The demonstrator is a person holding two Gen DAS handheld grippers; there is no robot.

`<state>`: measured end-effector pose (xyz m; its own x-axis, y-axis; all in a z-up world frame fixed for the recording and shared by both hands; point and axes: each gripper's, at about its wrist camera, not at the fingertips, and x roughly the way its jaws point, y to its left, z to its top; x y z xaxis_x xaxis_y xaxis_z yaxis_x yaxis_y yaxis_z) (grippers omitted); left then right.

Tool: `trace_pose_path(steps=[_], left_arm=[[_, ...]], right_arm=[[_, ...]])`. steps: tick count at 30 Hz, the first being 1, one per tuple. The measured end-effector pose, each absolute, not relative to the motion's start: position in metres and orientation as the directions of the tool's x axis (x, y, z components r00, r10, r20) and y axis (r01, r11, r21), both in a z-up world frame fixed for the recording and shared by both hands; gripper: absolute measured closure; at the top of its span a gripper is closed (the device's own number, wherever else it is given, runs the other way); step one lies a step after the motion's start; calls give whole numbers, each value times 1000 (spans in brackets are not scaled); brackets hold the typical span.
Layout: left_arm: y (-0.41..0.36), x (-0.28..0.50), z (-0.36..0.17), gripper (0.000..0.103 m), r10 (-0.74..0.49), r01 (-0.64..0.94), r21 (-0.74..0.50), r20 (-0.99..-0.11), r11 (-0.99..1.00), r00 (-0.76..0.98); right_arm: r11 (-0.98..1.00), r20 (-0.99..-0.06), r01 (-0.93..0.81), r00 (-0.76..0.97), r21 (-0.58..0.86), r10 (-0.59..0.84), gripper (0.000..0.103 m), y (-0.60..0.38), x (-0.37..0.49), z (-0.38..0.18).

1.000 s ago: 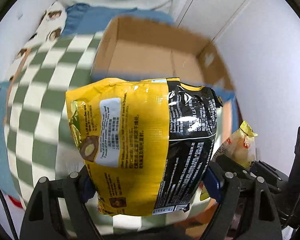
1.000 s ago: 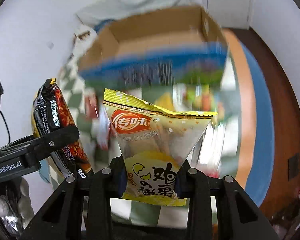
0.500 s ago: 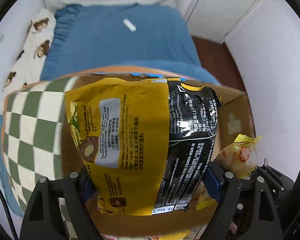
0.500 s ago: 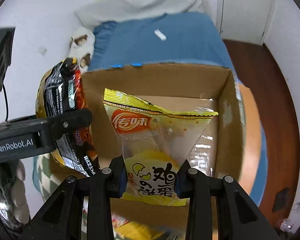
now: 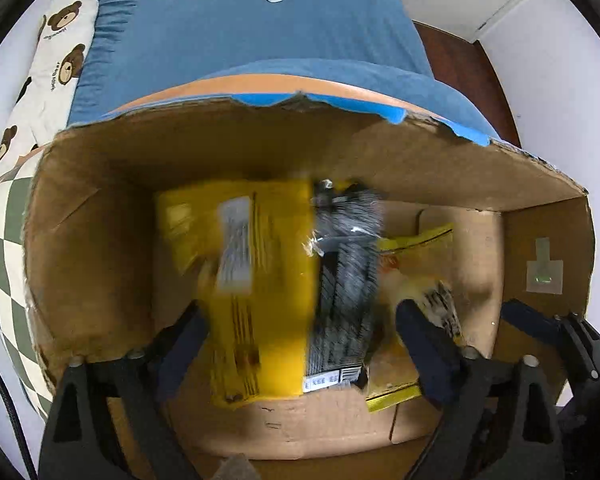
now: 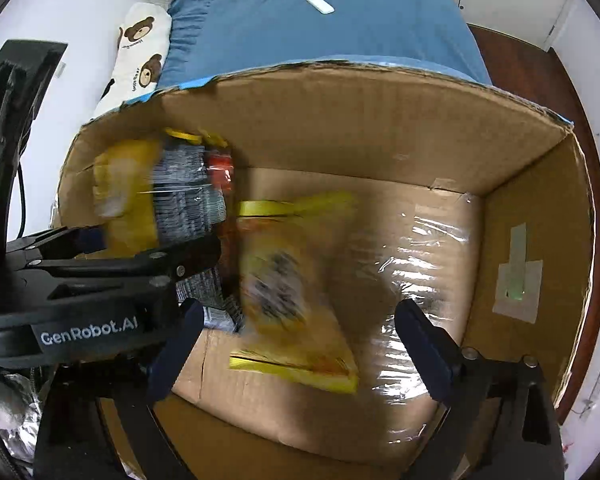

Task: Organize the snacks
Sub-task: 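Carry both bags into the cardboard box and open both tools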

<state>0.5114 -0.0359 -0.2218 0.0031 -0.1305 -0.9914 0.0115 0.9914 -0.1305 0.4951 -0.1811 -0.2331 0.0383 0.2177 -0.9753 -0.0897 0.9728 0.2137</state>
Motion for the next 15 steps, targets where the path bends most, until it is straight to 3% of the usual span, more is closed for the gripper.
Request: trace_pose_path(steps=[15], left_arm=[[-13,469,-174,5,-86,11,-85,-982,996,166]], right_arm=[[994,-986,-12,122,112,112,5,-189,465,-196]])
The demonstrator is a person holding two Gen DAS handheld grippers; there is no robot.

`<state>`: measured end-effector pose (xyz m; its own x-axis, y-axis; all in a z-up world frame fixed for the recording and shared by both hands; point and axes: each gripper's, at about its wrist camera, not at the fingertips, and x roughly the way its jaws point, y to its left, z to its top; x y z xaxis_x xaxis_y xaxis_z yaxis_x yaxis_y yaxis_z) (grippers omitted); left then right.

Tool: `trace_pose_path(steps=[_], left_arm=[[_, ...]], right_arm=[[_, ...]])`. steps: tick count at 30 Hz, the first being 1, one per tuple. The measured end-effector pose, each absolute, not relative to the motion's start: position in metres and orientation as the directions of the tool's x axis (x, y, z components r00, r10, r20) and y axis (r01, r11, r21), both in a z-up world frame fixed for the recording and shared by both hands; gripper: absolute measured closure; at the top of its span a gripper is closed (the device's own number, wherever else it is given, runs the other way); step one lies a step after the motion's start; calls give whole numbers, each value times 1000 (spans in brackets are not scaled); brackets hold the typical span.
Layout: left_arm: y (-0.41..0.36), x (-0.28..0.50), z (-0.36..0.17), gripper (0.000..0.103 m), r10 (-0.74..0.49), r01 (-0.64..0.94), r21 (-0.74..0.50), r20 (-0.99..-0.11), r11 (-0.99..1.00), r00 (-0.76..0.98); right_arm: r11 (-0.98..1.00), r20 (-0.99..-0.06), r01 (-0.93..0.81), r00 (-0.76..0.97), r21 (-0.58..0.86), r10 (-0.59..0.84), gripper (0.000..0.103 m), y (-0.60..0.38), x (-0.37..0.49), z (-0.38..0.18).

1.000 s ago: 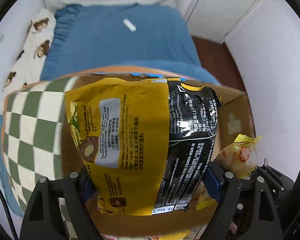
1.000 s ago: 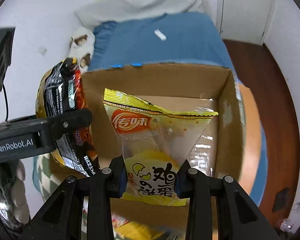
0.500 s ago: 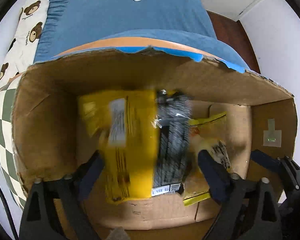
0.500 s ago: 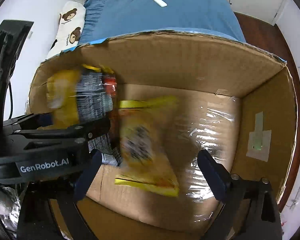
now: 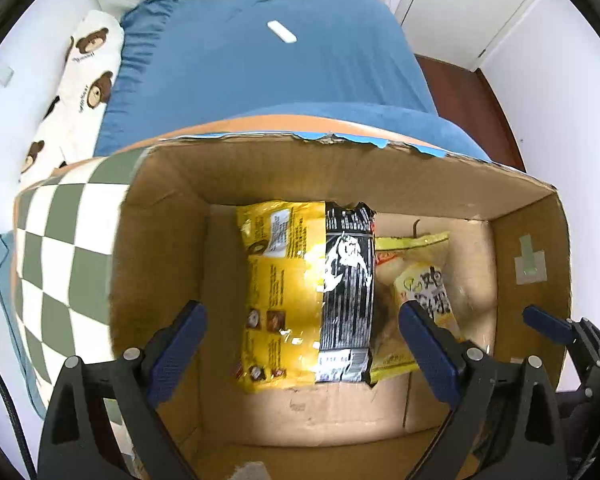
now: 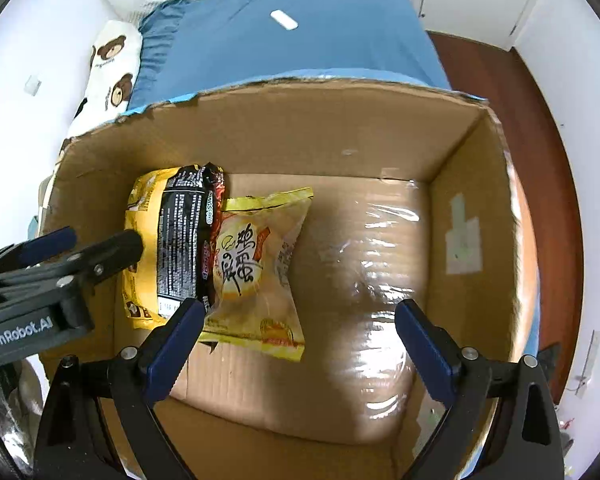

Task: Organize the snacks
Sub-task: 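Carry both bags into the cardboard box and open both tools, then grasp the yellow packet with the right tool while the left grasps the white packet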

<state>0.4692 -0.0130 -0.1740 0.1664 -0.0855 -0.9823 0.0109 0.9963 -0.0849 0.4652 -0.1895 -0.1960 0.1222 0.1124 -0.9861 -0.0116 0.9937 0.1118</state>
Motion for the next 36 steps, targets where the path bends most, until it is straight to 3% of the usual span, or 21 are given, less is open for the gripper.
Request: trace_pose_path(steps=[17,26,31,36], left_arm=[[3,377,-96,5,-82,16,-82,-926,997,368],[15,322,-55,5,-103,14,-109,-876,994,470],[34,280,-65,5,-77,-14,-95,-880,995,469],[71,226,-121,5,10,-84,-22,-931,996,365]], right_arm=[[999,-930,-21,366,24,30,5,-171,370,-104],[997,-886,0,458,83,74,5,-169,312,-61],[991,-893,-16,430,135,129,5,-162,271,-74],[989,-936,-95,324,115,140,6,-150,231,-131]])
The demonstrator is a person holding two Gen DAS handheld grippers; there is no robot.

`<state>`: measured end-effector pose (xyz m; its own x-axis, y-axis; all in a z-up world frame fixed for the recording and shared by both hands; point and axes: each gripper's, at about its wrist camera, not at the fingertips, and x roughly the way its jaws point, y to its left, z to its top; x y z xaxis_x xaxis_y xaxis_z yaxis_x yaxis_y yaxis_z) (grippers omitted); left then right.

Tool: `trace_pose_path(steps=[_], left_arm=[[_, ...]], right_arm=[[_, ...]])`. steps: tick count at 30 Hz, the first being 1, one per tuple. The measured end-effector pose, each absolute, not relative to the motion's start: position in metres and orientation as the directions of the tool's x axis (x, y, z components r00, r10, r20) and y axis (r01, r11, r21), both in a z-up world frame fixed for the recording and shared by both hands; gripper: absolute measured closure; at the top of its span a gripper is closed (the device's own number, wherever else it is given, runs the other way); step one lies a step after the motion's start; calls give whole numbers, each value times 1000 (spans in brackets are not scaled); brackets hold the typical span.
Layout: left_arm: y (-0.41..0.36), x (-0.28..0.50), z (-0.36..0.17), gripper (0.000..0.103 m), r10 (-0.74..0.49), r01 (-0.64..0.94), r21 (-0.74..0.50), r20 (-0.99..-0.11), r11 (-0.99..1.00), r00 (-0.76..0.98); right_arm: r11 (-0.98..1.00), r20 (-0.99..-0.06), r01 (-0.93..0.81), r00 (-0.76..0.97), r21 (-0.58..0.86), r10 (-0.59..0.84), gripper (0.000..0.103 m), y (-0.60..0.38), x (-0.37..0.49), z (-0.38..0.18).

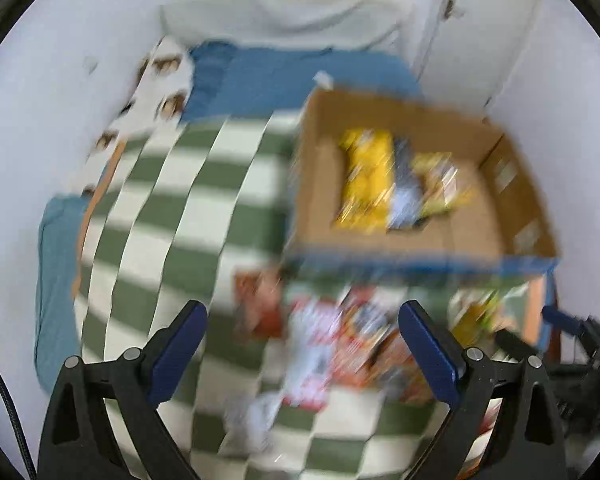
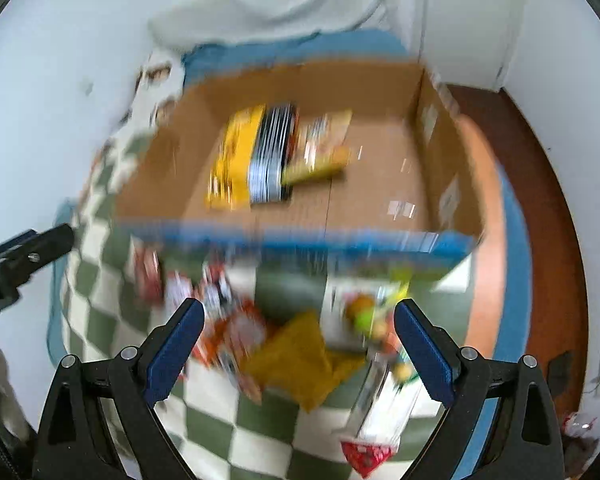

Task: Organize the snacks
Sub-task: 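Grasp the yellow packet with the right tool while the left grasps the white packet, then carry both packets into the cardboard box and open both tools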

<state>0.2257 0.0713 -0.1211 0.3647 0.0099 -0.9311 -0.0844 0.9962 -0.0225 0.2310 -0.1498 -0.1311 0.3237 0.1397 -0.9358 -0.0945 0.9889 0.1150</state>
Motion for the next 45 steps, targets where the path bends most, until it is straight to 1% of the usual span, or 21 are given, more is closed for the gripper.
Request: trace_pose_path(steps=[4,9,10,11,12,13,16,19,20,22,23,24,25,27,28,29,30,38,42,44,45], left_arm=[[101,188,-179,5,33,-147,0,-975,989,221],[120,152,-234,5,52,-194,32,-994,980,98],[121,147,-240,5,42,-194,26,-996,981,78],[120,145,-249,5,35,-189,23,-998,982,56],[119,143,-254,5,42,-187,32,-998,982,49],[117,142,-259,5,48,-179,39,-998,983,45],[113,143,-274,5,63,-159,59,-998,986,26],[106,144,-295,5,50,-134,52,-999,990,-16],[105,144,-301,5,42,-132,45,-999,990,-26],[103,145,-314,5,40,-133,46,-998,990,-48],[103,144,-319,8,30,-138,36,-998,990,-49],[103,143,-321,19,26,-150,32,-999,988,-42],[103,142,-321,24,25,-162,29,-999,986,-30],[103,139,-320,44,18,-178,21,-1000,984,-14],[103,138,-319,46,15,-182,17,-1000,983,-9],[102,137,-317,49,14,-182,14,-1000,983,-5],[103,136,-315,52,12,-180,12,-1000,984,0],[94,135,-320,51,35,-157,33,-999,987,7],[100,135,-318,55,26,-169,22,-1000,985,18],[108,139,-312,57,15,-173,9,-999,985,33],[112,138,-304,58,5,-177,-4,-999,984,48]], right_arm=[[972,-971,-216,199,88,132,6,-139,217,-185],[936,-987,-351,156,-10,48,7,-122,211,-225],[936,-990,-353,137,-10,42,13,-121,211,-233],[937,-991,-349,120,10,55,29,-121,211,-237],[944,-992,-327,102,37,75,37,-122,211,-241],[959,-994,-278,73,63,86,38,-126,212,-245],[983,-988,-101,13,154,156,39,-145,213,-251],[959,-960,65,-47,274,278,36,-165,209,-255],[955,-956,71,-48,287,290,33,-167,207,-259],[970,-970,45,-40,239,241,25,-168,204,-259],[978,-978,40,-36,206,208,25,-169,201,-259],[979,-979,31,-34,199,200,25,-168,199,-259],[980,-980,24,-35,195,196,25,-168,195,-260],[983,-983,14,-27,181,182,25,-164,190,-262],[985,-985,7,-17,173,173,30,-164,186,-263],[988,-988,3,-11,152,152,43,-164,183,-263],[990,-990,2,-11,144,144,44,-165,180,-264],[990,-989,13,-20,143,144,43,-158,166,-273],[993,-993,8,13,115,115,44,-156,163,-276],[994,-993,4,39,108,108,54,-152,159,-271],[994,-993,5,50,111,111,55,-151,155,-270]])
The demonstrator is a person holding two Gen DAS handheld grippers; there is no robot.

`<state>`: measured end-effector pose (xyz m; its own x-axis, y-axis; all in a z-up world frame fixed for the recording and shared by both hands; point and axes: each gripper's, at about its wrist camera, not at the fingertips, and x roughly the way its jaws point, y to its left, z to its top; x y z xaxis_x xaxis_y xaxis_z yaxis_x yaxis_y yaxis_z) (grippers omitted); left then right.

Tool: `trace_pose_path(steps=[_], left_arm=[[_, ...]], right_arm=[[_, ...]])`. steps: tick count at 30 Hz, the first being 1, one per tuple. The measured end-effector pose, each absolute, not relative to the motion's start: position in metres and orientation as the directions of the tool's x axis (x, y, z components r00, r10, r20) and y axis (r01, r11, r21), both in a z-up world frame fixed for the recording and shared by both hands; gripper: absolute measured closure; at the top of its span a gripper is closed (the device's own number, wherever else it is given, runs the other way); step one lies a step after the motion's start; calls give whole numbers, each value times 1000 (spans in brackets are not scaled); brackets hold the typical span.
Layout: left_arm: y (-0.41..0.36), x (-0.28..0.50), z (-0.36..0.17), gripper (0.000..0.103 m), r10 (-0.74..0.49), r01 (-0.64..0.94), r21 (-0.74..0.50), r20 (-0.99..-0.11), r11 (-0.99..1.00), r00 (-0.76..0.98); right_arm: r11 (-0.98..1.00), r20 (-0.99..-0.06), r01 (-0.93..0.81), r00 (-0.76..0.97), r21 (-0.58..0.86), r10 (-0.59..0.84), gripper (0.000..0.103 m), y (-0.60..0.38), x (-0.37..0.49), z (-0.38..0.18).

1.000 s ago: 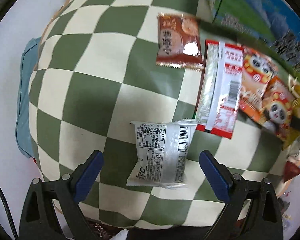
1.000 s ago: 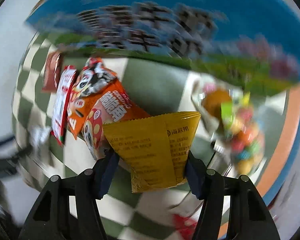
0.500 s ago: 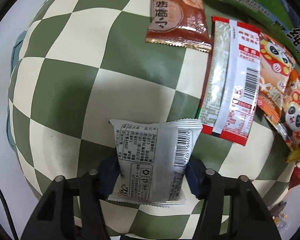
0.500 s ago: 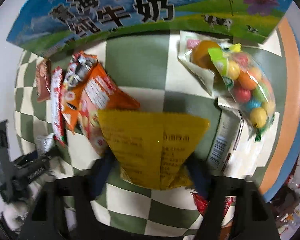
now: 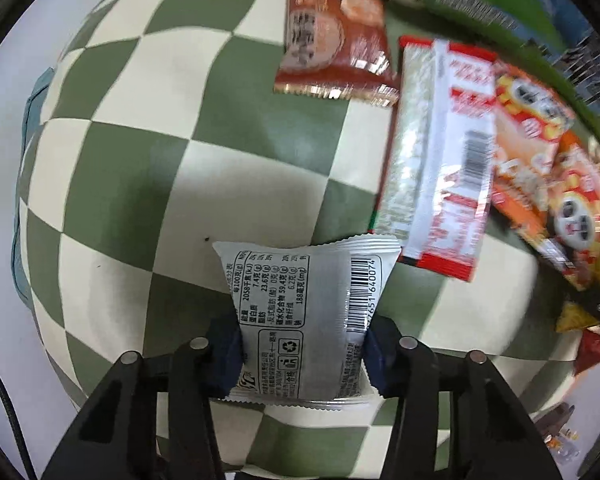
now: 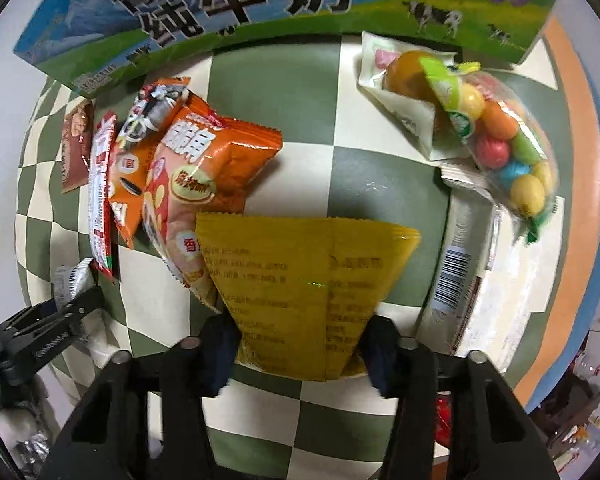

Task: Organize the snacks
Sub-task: 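Carry both packets into the cardboard box and open both tools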

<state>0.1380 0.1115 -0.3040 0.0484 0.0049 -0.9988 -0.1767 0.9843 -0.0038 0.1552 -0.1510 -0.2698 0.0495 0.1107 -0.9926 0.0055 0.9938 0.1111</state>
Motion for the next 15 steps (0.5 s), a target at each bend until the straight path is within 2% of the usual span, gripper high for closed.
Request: trace_pose_path(steps=[8,15], left_arm=[[91,140,-216,58,-116,-141,-144,-974,979,194],[44,209,-116,58,-225,-8,-241,-918,971,325]], right_arm=[[971,-968,27,93,238,235,58,-161,140,-227],[936,-923,22,177,351,342,58,-184,166,-157]])
